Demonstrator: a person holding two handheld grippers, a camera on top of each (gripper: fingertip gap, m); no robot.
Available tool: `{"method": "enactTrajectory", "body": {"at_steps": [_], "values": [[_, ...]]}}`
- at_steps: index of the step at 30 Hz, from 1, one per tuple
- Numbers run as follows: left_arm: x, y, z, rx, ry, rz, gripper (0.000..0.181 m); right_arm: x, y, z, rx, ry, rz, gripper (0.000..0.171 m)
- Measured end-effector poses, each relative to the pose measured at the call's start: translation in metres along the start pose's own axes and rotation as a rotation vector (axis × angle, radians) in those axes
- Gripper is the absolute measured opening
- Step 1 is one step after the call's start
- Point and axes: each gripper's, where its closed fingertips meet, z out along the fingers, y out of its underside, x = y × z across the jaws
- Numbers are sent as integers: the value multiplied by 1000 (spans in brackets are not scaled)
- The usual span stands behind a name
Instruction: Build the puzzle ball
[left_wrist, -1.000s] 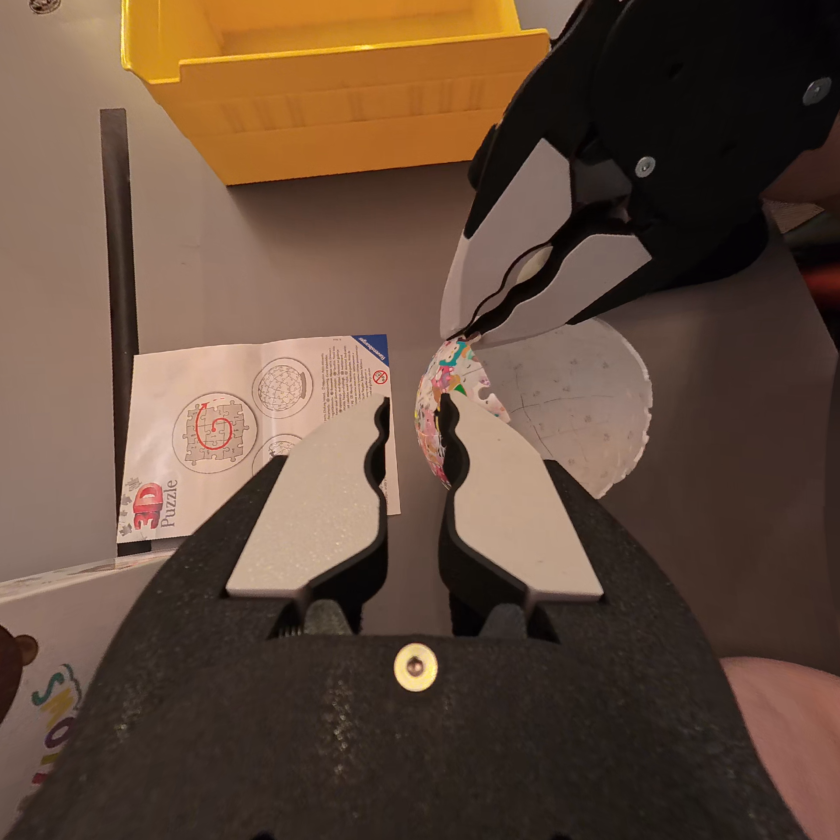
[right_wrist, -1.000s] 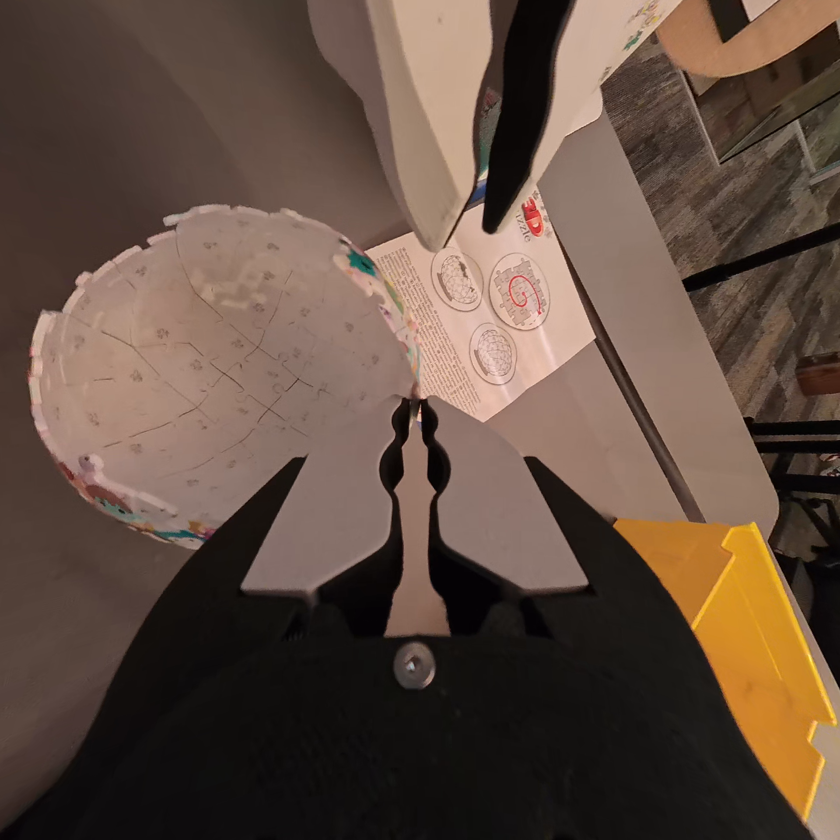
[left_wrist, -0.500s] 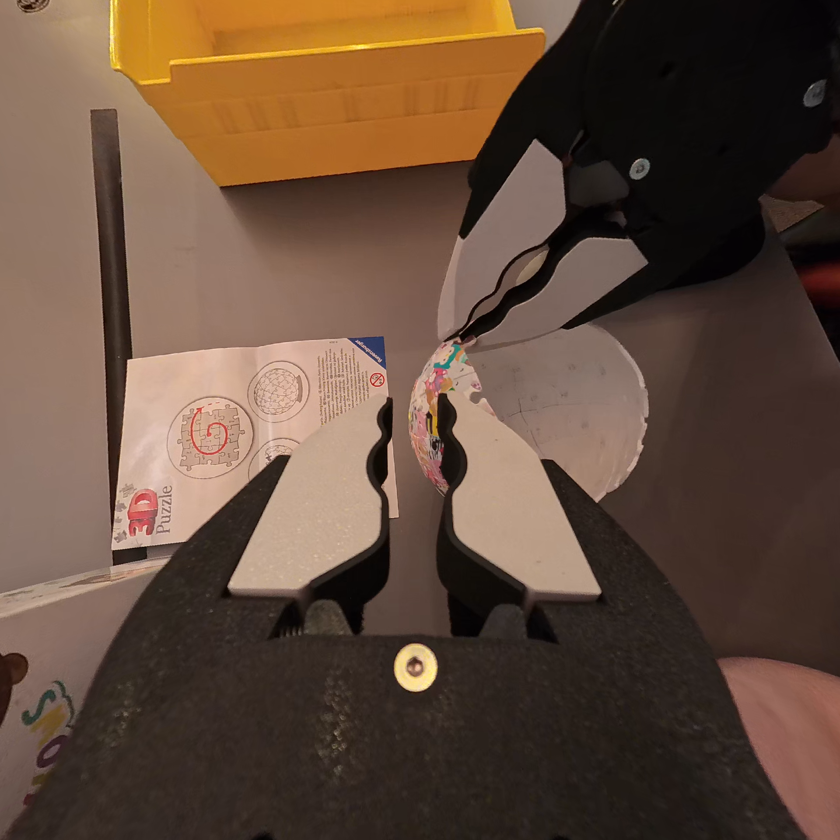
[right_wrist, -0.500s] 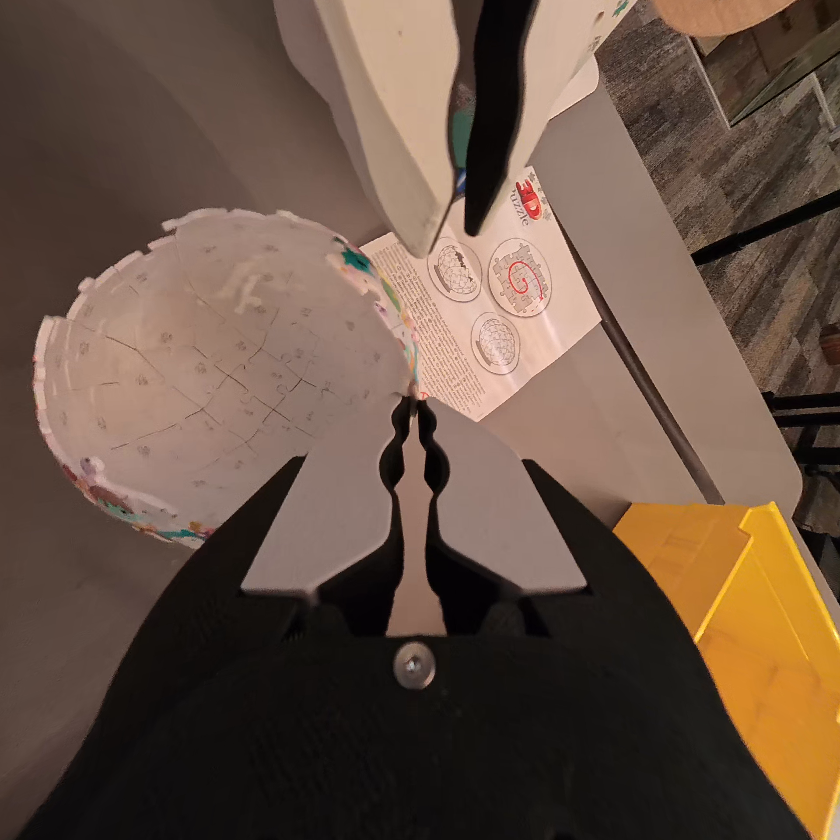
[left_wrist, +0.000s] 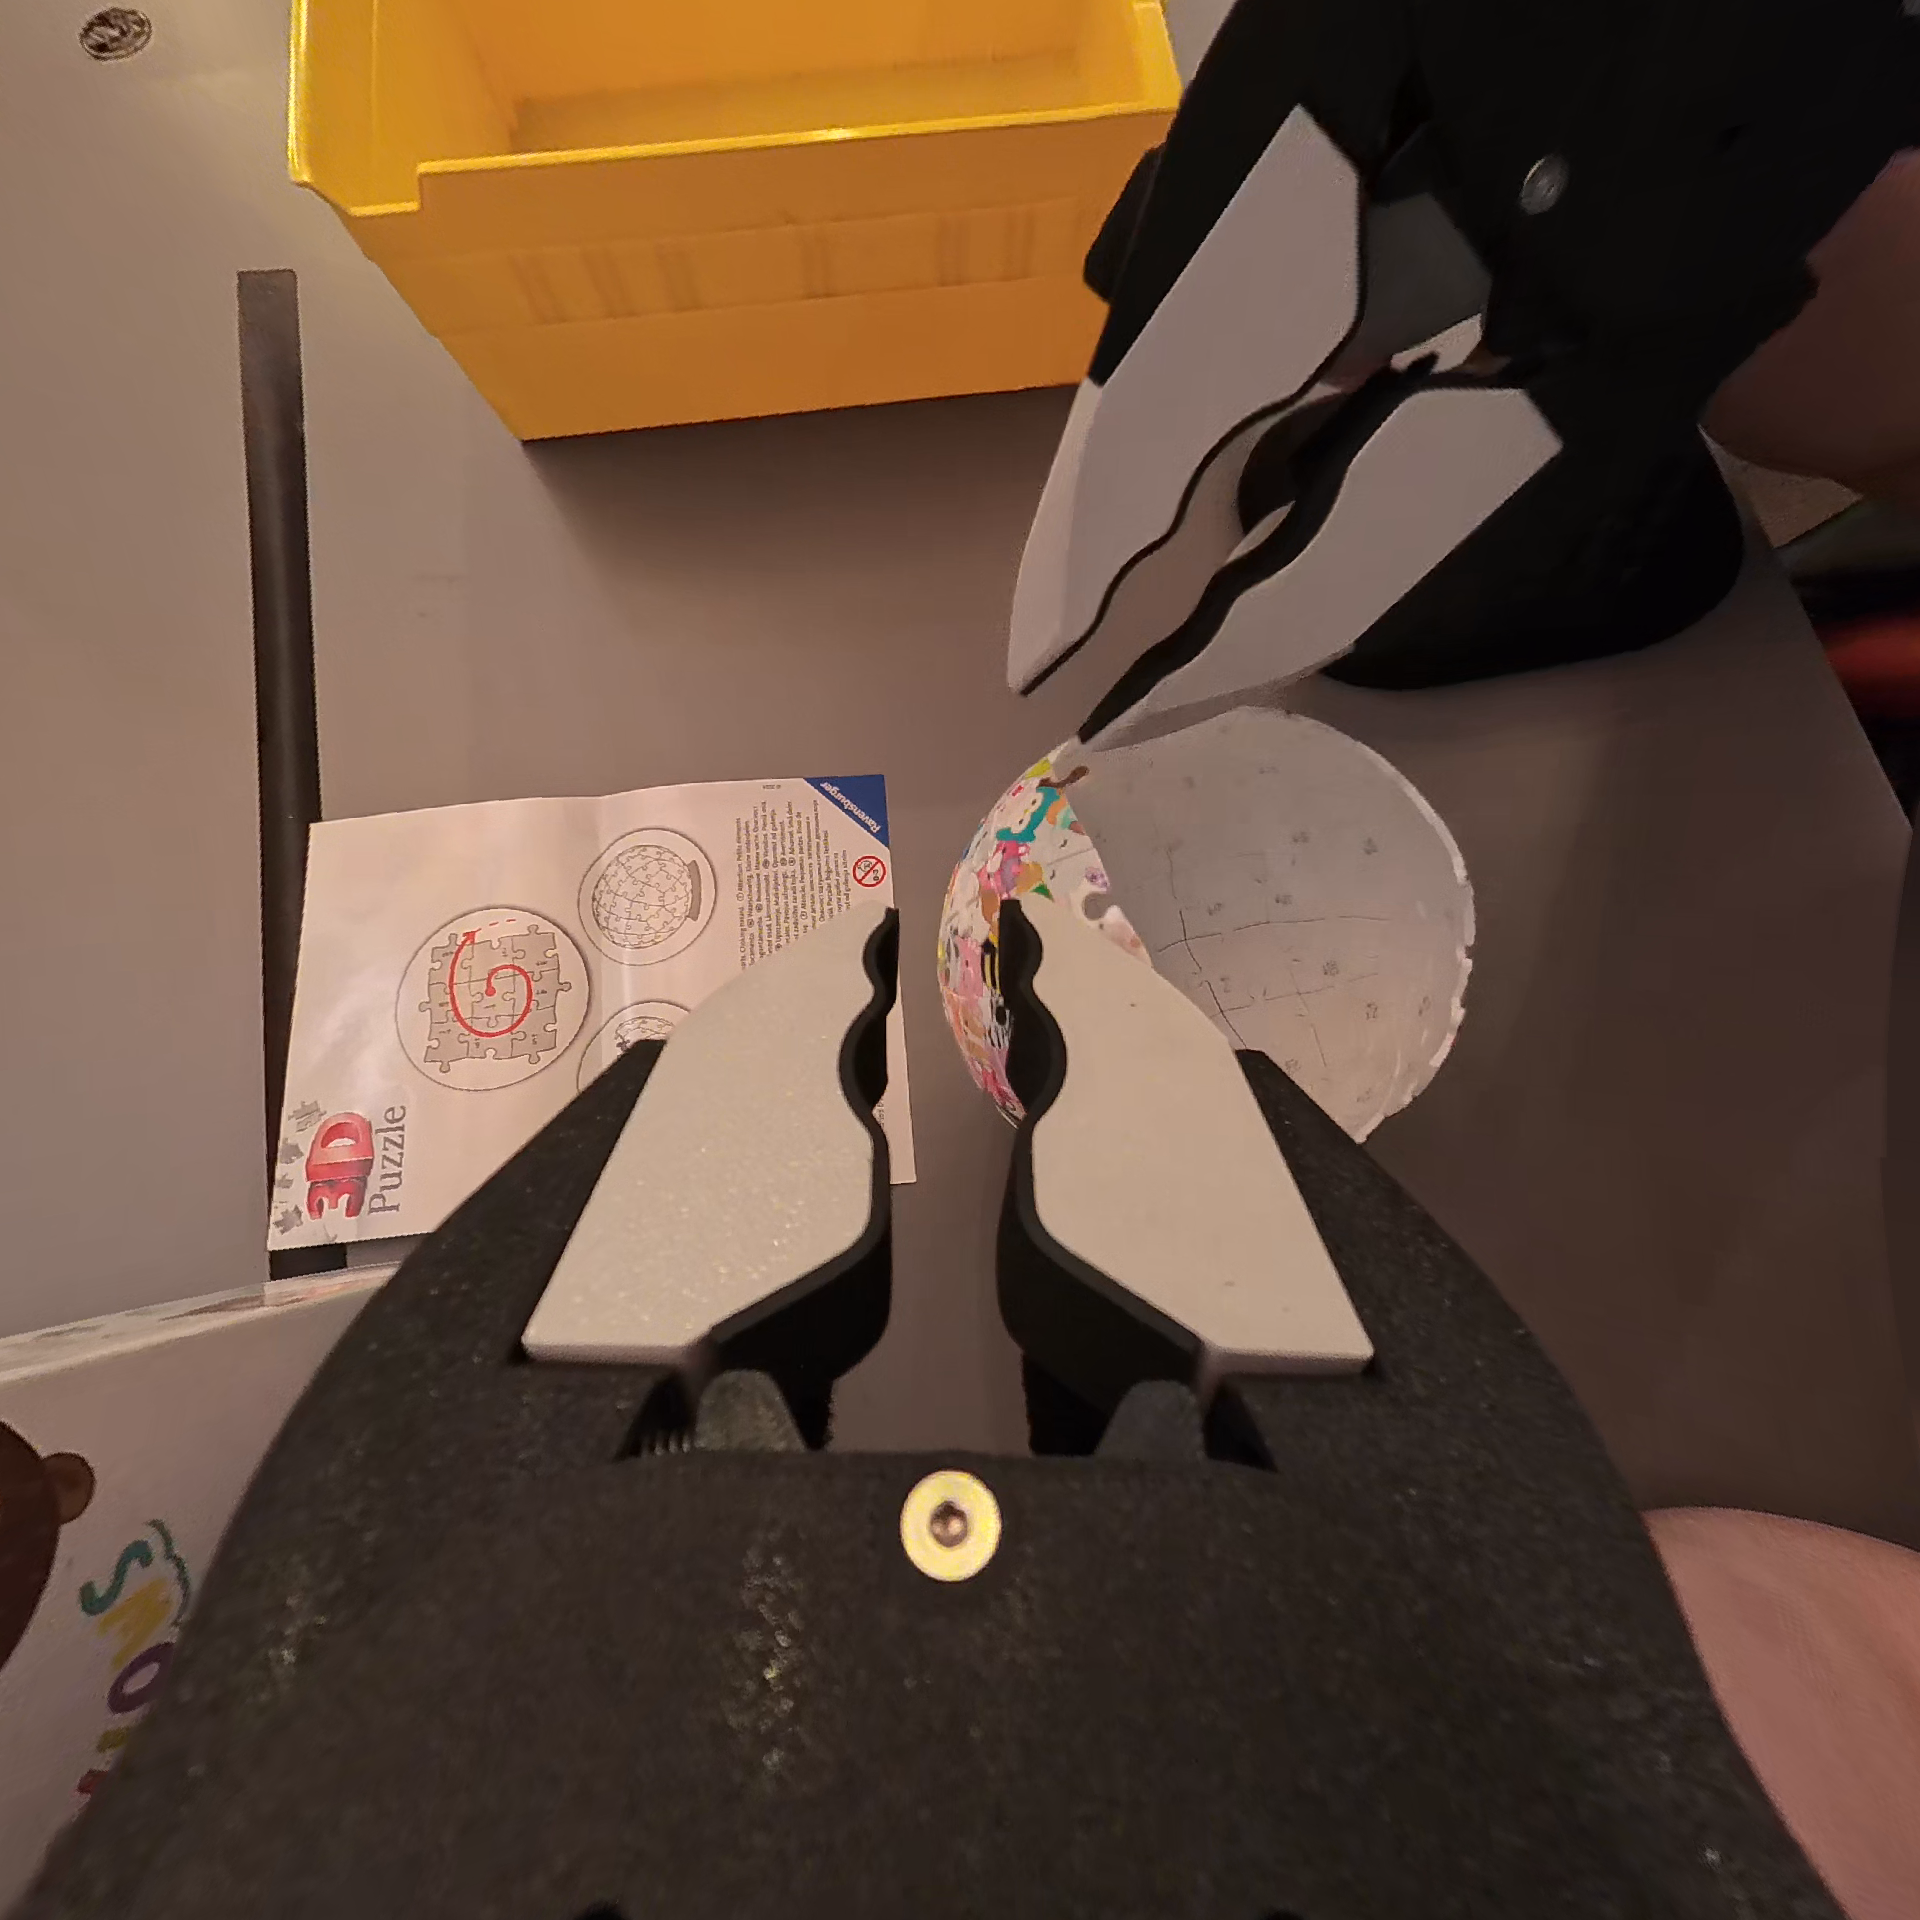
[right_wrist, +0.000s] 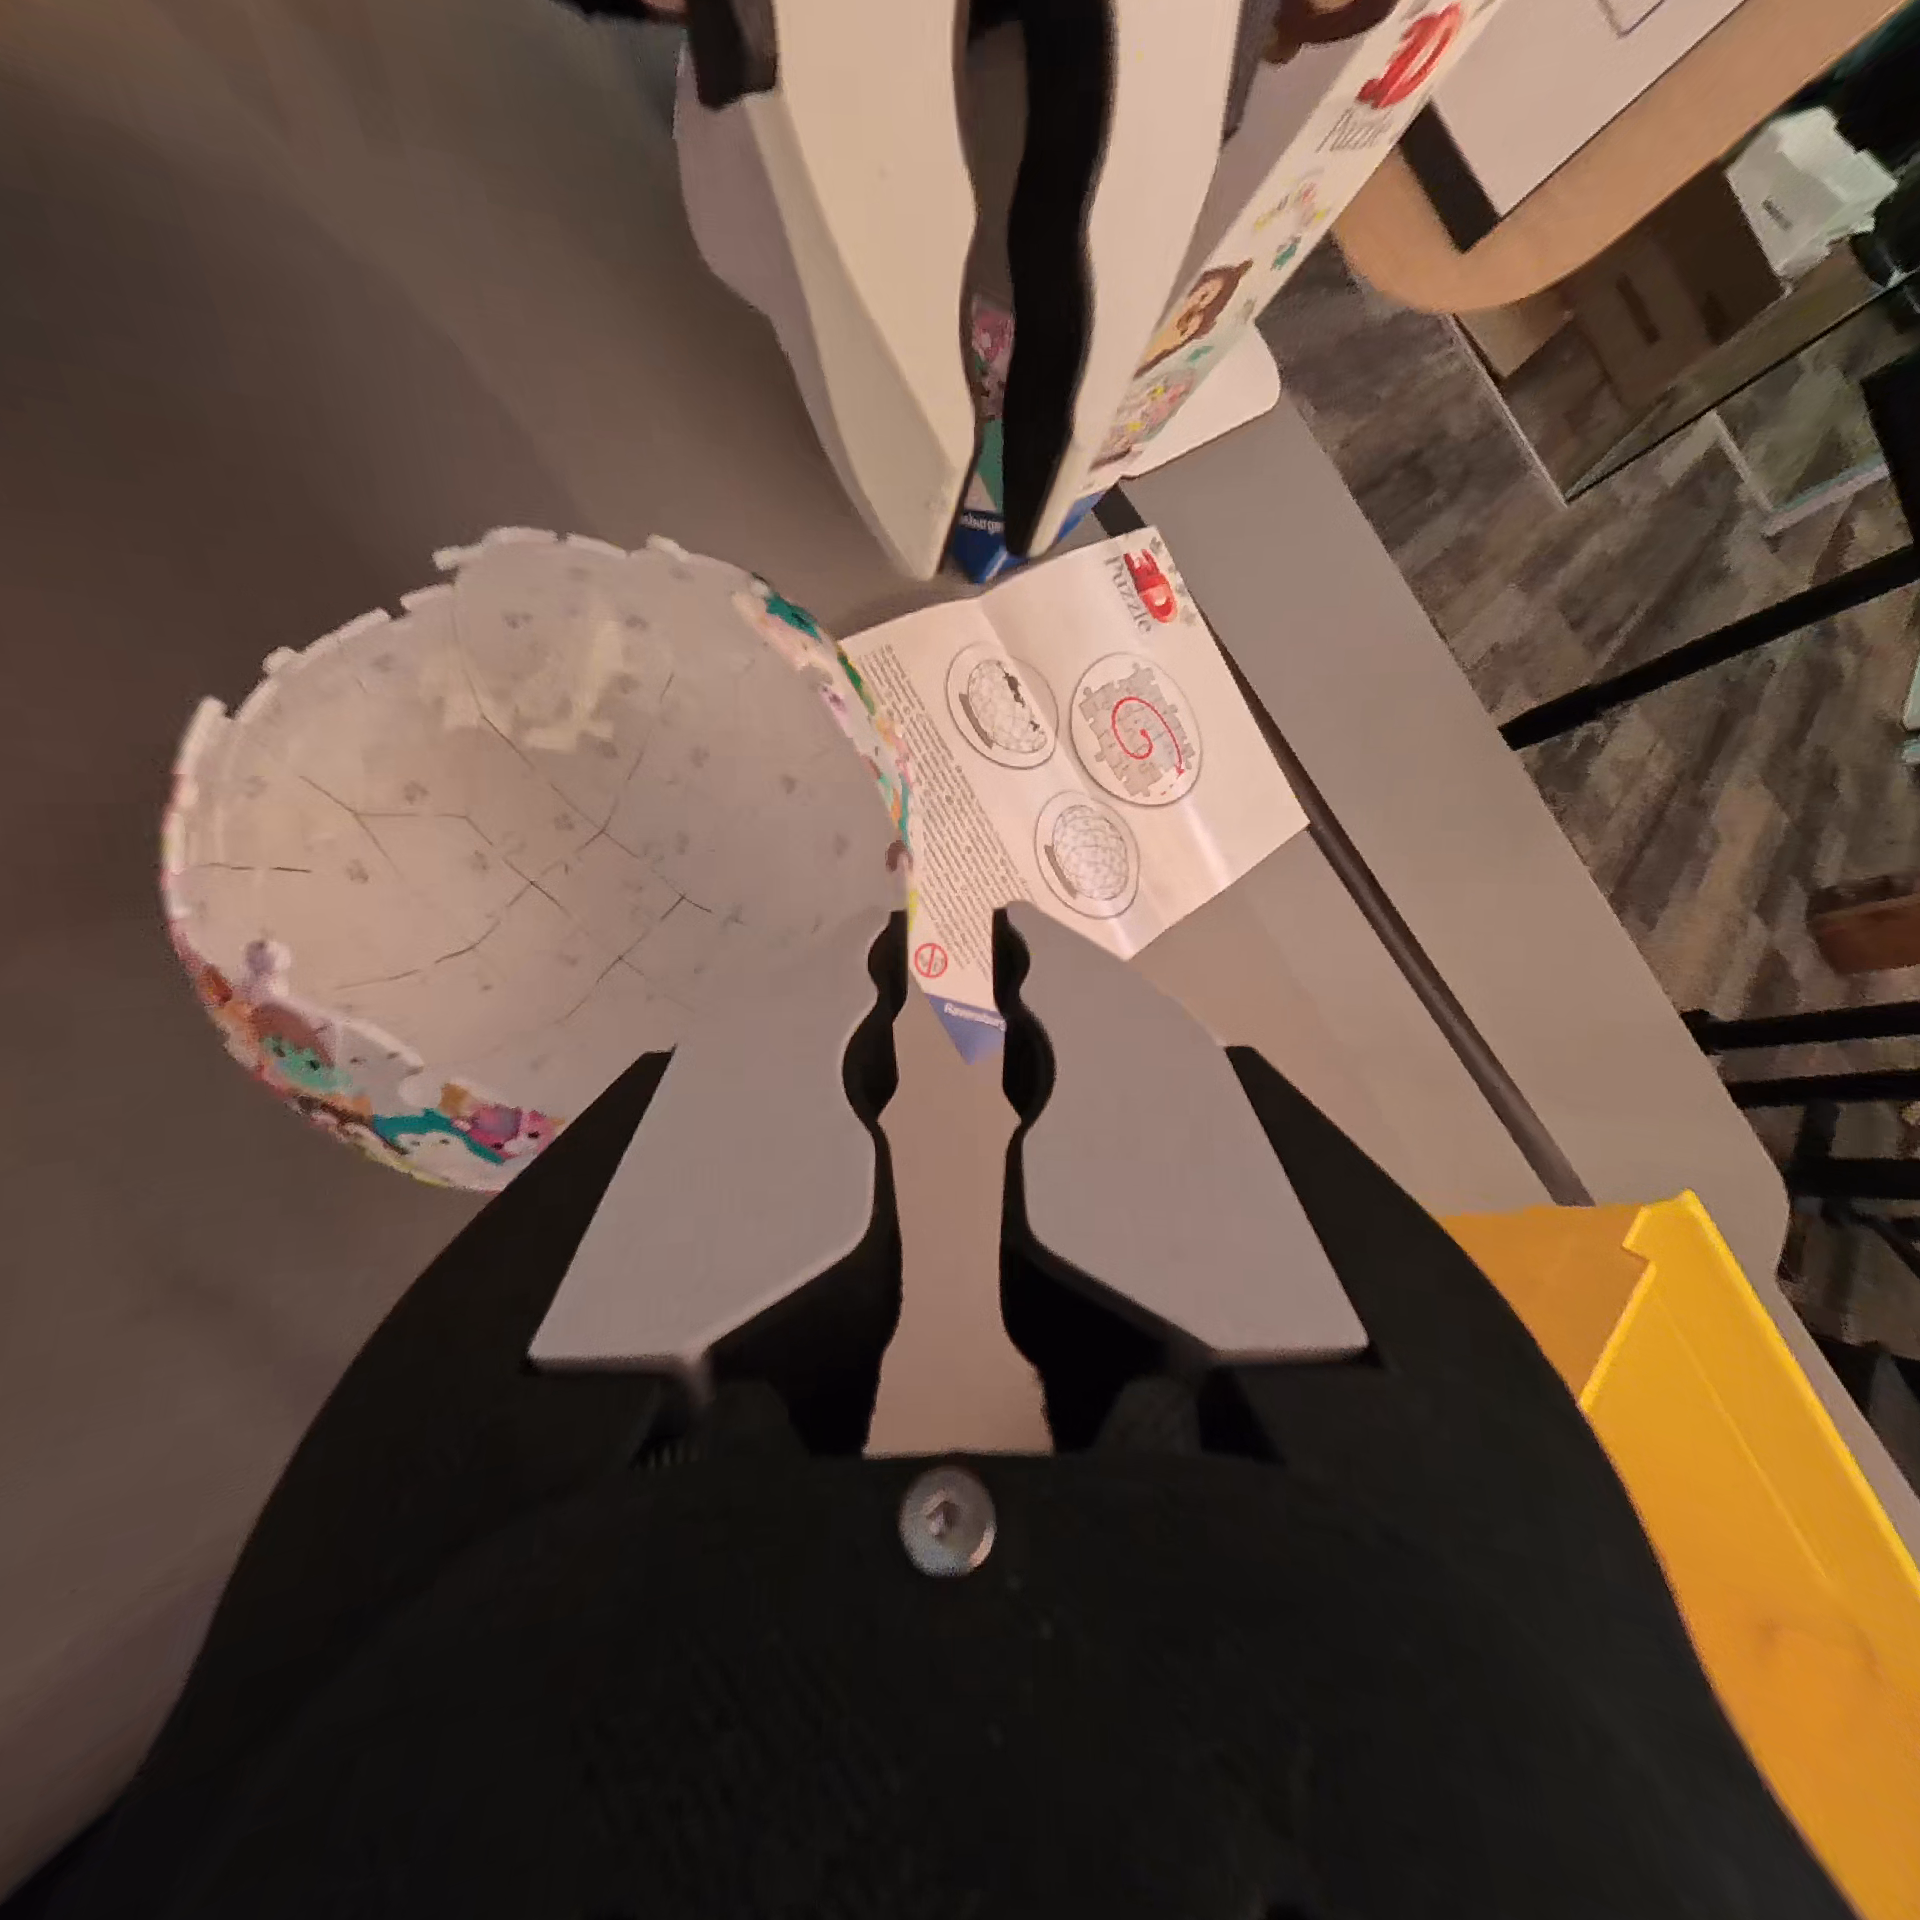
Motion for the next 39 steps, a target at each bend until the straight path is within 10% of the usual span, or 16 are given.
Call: {"method": "enactTrajectory", "body": {"at_steps": [10, 25, 39], "values": [[0, -15, -7, 69, -36, 37, 16, -11, 7, 9, 8, -42, 13, 18], [30, -114, -108, 793, -260, 65, 23, 16, -3, -23, 500, 56, 171, 26], [42, -21, 18, -429, -296, 619, 25, 44, 27, -25, 495, 81, 416, 25]]}}
